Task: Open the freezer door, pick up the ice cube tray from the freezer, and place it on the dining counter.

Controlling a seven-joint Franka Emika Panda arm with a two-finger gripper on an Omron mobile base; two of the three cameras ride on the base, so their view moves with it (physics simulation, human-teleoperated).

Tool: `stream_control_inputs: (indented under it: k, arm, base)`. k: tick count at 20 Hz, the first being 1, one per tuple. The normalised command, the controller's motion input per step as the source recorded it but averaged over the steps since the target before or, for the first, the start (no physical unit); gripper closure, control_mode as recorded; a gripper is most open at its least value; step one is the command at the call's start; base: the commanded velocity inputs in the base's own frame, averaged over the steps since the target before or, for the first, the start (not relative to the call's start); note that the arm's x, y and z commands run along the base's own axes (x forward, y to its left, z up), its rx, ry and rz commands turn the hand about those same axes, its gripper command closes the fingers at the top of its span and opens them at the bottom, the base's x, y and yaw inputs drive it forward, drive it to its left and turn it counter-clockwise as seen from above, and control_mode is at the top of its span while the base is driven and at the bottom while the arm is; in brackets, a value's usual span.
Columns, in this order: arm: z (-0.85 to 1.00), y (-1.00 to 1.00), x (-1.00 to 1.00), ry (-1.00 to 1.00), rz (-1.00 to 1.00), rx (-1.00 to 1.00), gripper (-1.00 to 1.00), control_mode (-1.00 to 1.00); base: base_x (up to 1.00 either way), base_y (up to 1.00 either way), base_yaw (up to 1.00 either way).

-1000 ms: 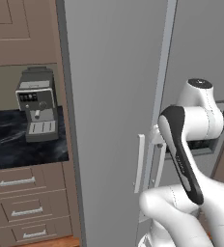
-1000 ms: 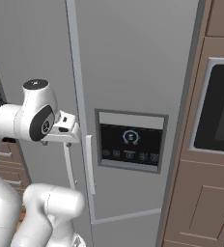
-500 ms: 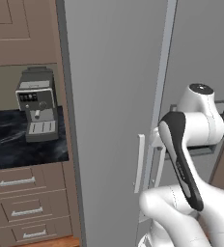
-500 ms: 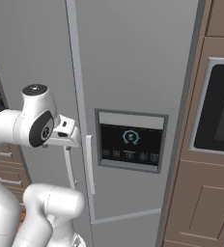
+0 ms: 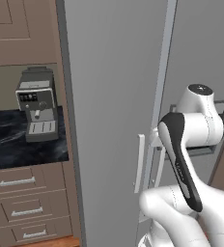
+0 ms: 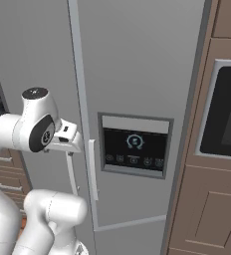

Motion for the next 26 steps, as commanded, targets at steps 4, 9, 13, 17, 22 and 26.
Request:
stream_control_inputs:
  k: [4,9,13,17,22,26]
  arm:
    - [0.0,0.0,0.0,0.0,0.0,0.0,-1.0,1.0]
    - [0.0,0.0,0.0,0.0,0.0,0.0,-1.0,1.0]
    - [0.0,0.0,0.0,0.0,0.0,0.0,-1.0,1.0]
    - [0.0,0.0,0.0,0.0,0.0,0.0,-1.0,1.0]
    - [0.0,0.0,0.0,0.0,0.0,0.0,-1.0,1.0]
    - [0.0,0.0,0.0,0.0,0.0,0.0,-1.0,1.0]
  base:
    - [-0.09,0.08,0.0]
    - [-0.05,0.66,0.0]
    - [0.0,0.64,0.0]
    - [0.0,0.39,0.0]
    - [0.08,0.03,0.0]
    - [0.22,0.01,0.0]
